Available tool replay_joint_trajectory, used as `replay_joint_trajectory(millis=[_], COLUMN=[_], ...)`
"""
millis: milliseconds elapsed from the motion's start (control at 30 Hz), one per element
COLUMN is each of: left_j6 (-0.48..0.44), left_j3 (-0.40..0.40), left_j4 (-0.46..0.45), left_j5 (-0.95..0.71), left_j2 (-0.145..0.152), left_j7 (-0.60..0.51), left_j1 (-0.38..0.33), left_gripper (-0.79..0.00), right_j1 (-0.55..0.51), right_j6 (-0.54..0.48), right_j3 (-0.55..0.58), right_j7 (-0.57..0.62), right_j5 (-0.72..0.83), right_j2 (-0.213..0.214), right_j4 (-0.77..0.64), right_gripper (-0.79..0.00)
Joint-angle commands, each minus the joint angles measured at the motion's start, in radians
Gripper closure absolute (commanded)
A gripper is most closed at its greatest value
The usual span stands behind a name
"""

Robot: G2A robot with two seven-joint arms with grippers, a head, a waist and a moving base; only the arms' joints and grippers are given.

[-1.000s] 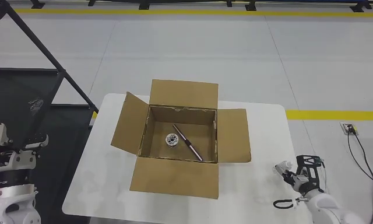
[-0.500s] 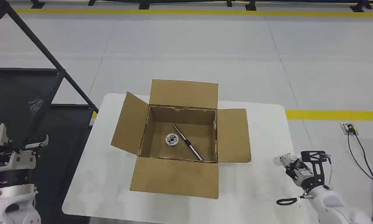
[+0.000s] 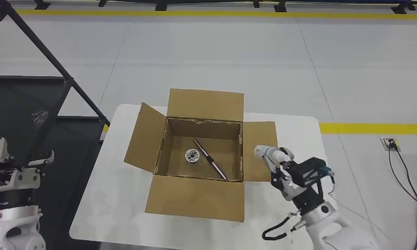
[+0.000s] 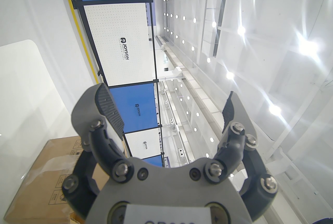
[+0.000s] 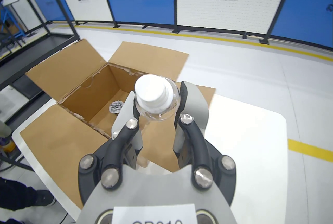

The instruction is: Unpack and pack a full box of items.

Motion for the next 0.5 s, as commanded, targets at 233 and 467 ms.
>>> replay_joint_trajectory(millis=[233, 467], left_j6=[0.000, 0.000], left_j3=[0.000, 0.000], left_j4=[0.000, 0.000], left_j5=[0.000, 0.000], left_j2=[0.000, 0.000], left_j7=[0.000, 0.000], left_j1=[0.000, 0.000], left_gripper=[-0.785, -0.785], right_j1=[0.432, 0.690], right_j6=[0.182, 0.372], right_j3=[-0.410, -0.562], right_j7=[0.195, 0.282], right_j5=[-0.116, -0.100], right_j2=[-0.064, -0.138], right_j4=[0.390, 0.751], right_gripper=[0.000, 0.000])
